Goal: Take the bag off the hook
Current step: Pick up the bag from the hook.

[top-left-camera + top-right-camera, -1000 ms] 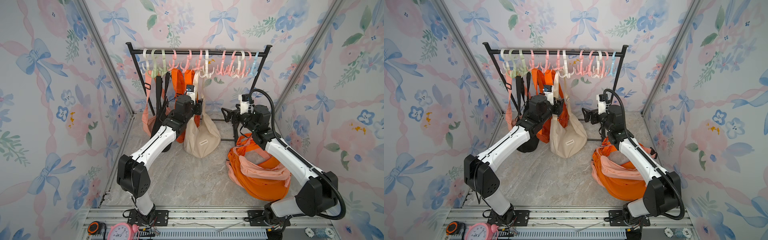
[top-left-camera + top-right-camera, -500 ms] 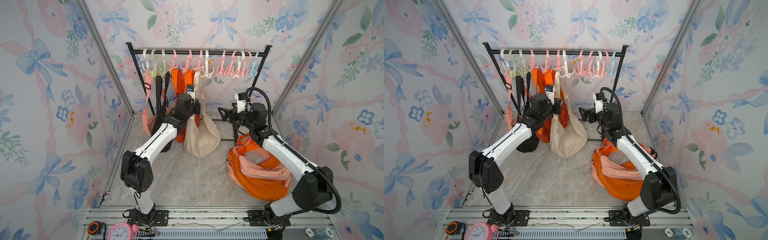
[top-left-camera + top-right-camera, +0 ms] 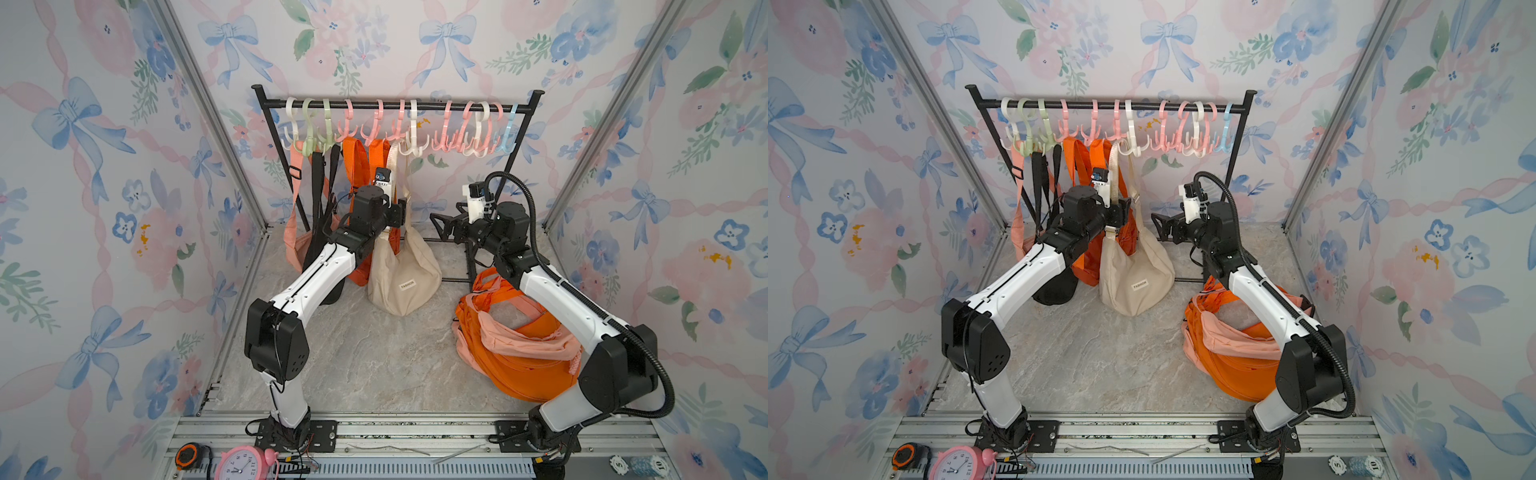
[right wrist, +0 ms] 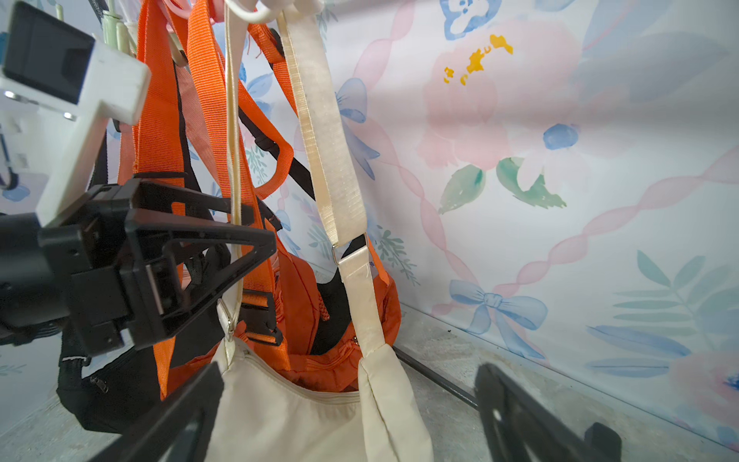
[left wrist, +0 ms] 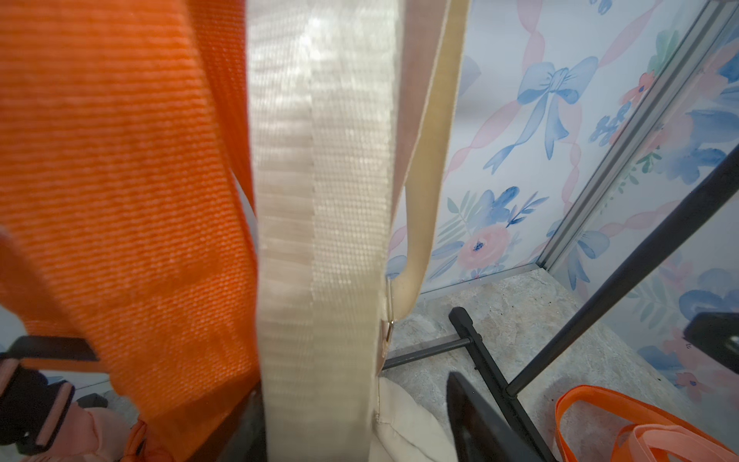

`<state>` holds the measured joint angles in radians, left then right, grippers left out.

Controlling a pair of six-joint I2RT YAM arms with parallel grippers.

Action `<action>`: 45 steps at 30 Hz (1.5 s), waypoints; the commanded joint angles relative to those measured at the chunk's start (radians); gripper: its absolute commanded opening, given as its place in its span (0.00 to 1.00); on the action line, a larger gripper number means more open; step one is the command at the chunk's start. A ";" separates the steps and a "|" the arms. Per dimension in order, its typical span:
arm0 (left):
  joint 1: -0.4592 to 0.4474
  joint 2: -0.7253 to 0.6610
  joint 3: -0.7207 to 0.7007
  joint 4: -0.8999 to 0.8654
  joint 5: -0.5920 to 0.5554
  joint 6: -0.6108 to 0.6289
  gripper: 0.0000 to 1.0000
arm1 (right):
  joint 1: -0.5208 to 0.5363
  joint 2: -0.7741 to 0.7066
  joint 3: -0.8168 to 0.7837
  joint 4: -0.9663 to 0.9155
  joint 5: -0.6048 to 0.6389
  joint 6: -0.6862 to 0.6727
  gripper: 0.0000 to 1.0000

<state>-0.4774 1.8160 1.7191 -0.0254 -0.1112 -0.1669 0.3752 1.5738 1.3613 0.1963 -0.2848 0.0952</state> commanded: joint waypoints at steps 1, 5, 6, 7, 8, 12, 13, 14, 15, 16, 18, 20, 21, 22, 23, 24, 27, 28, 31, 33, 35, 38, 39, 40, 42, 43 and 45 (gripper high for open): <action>0.006 0.027 0.027 -0.024 -0.034 0.032 0.65 | 0.009 0.002 0.024 0.012 -0.014 -0.014 1.00; 0.008 0.027 0.020 -0.015 -0.054 0.044 0.44 | 0.009 0.003 0.022 0.011 -0.017 -0.016 1.00; 0.008 0.028 0.020 -0.015 -0.056 0.045 0.40 | 0.009 0.004 0.024 0.012 -0.016 -0.014 1.00; 0.008 0.028 0.022 -0.014 -0.057 0.047 0.35 | 0.010 0.006 0.025 0.012 -0.017 -0.015 1.00; 0.009 0.028 0.023 -0.015 -0.056 0.050 0.29 | 0.008 0.008 0.028 0.012 -0.020 -0.015 1.00; 0.010 0.011 0.016 -0.009 -0.047 0.055 0.08 | 0.011 0.018 0.034 0.018 -0.029 -0.022 1.00; 0.009 0.003 0.014 -0.007 -0.043 0.056 0.00 | 0.011 0.021 0.035 0.020 -0.037 -0.024 1.00; 0.010 -0.006 0.011 -0.004 -0.041 0.056 0.00 | 0.011 0.027 0.036 0.026 -0.044 -0.028 1.00; 0.010 -0.015 0.006 0.000 -0.036 0.056 0.00 | 0.011 0.033 0.038 0.032 -0.051 -0.029 1.00; 0.010 -0.026 -0.001 0.007 -0.031 0.054 0.00 | 0.011 0.039 0.040 0.039 -0.057 -0.028 1.00; 0.010 -0.048 -0.015 0.020 -0.018 0.054 0.00 | 0.013 0.055 0.055 0.044 -0.067 -0.024 1.00; 0.009 -0.070 -0.028 0.028 -0.010 0.050 0.00 | 0.017 0.072 0.067 0.058 -0.082 -0.018 1.00; 0.010 -0.080 -0.033 0.032 -0.006 0.049 0.00 | 0.020 0.075 0.071 0.070 -0.089 -0.015 1.00; 0.010 -0.090 -0.039 0.034 0.000 0.047 0.00 | 0.023 0.075 0.075 0.086 -0.098 -0.011 1.00; 0.009 -0.100 -0.044 0.035 0.006 0.045 0.00 | 0.027 0.105 0.081 0.103 -0.102 -0.010 1.00; 0.010 -0.110 -0.049 0.040 0.010 0.046 0.00 | 0.031 0.114 0.087 0.116 -0.102 -0.012 0.99; 0.010 -0.141 -0.067 0.041 0.015 0.046 0.00 | 0.039 0.142 0.133 0.107 -0.103 -0.021 0.98; 0.010 -0.151 -0.076 0.043 0.010 0.046 0.00 | 0.042 0.150 0.149 0.104 -0.102 -0.021 0.98; 0.011 -0.185 -0.111 0.063 0.005 0.043 0.00 | 0.051 0.175 0.187 0.119 -0.112 -0.021 0.98; 0.012 -0.200 -0.123 0.068 0.007 0.039 0.00 | 0.061 0.199 0.219 0.124 -0.110 -0.023 0.98; 0.012 -0.213 -0.130 0.066 0.008 0.037 0.00 | 0.069 0.228 0.262 0.116 -0.084 -0.023 0.98; 0.015 -0.230 -0.143 0.071 0.009 0.033 0.00 | 0.075 0.271 0.329 0.104 -0.057 -0.024 0.98; 0.016 -0.236 -0.148 0.073 0.011 0.032 0.00 | 0.075 0.285 0.350 0.098 -0.057 -0.027 0.98; 0.017 -0.241 -0.151 0.073 0.012 0.031 0.00 | 0.074 0.303 0.374 0.086 -0.054 -0.033 0.98; 0.019 -0.248 -0.156 0.072 0.014 0.030 0.00 | 0.075 0.335 0.431 0.057 -0.047 -0.043 0.98; 0.020 -0.253 -0.160 0.070 0.015 0.030 0.00 | 0.074 0.354 0.460 0.041 -0.046 -0.043 0.98; 0.023 -0.260 -0.166 0.073 0.014 0.029 0.00 | 0.074 0.389 0.509 0.028 -0.053 -0.037 0.99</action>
<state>-0.4641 1.6009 1.5658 0.0113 -0.1066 -0.1287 0.4416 1.9232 1.8065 0.2569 -0.3466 0.0662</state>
